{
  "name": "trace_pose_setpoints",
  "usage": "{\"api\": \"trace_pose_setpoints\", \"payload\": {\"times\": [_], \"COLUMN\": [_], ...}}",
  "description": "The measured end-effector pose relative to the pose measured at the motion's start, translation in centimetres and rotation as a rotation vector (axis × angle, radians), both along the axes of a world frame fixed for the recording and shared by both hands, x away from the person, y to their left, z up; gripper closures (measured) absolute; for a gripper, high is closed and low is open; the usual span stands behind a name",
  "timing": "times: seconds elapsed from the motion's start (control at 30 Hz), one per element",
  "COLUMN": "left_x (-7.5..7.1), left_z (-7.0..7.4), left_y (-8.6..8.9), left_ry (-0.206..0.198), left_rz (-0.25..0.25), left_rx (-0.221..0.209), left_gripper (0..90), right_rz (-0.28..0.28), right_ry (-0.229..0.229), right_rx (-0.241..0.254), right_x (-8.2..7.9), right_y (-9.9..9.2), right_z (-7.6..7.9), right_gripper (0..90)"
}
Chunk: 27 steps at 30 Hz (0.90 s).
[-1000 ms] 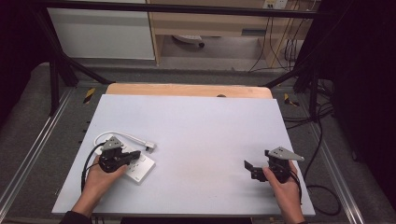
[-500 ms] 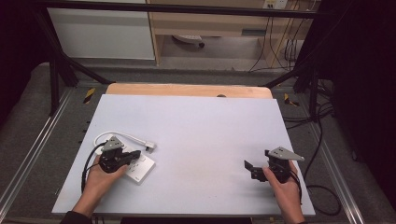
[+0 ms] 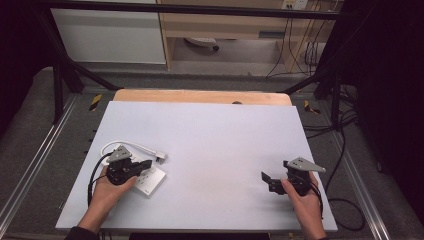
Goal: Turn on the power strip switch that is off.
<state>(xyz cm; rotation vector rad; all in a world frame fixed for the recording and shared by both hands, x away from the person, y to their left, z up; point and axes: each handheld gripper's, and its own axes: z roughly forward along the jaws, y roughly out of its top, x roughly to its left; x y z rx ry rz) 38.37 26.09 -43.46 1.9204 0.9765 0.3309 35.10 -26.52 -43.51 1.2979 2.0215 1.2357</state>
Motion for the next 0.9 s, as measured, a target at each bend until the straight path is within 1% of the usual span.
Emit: {"api": "trace_pose_setpoints", "payload": {"times": [0.4, 0.47, 0.63, 0.73, 0.9], "left_x": [-0.2, -0.2, -0.2, -0.3, -0.5], "left_z": [0.3, 0.4, 0.6, 0.8, 1.3], "left_y": [-0.1, -0.2, -0.3, -0.3, -0.4], "left_ry": [-0.021, -0.025, -0.032, -0.037, -0.055], "left_rz": [-0.006, -0.009, -0.015, -0.02, -0.016], "left_rx": [-0.018, -0.027, -0.032, -0.045, -0.069], "left_gripper": [83.3, 82.0, 77.1, 73.9, 64.0], "right_rz": [-0.001, -0.001, -0.001, -0.001, -0.001], "right_ry": [0.001, 0.001, 0.001, 0.001, 0.004], "right_rx": [0.001, 0.001, 0.0, -0.001, 0.0], "right_x": [0.0, 0.0, 0.0, 0.0, 0.0], "right_y": [0.0, 0.0, 0.0, 0.0, 0.0], "right_z": [0.0, 0.0, 0.0, 0.0, -0.1], "right_gripper": [2.6, 2.6, 2.6, 2.6, 2.6]}}
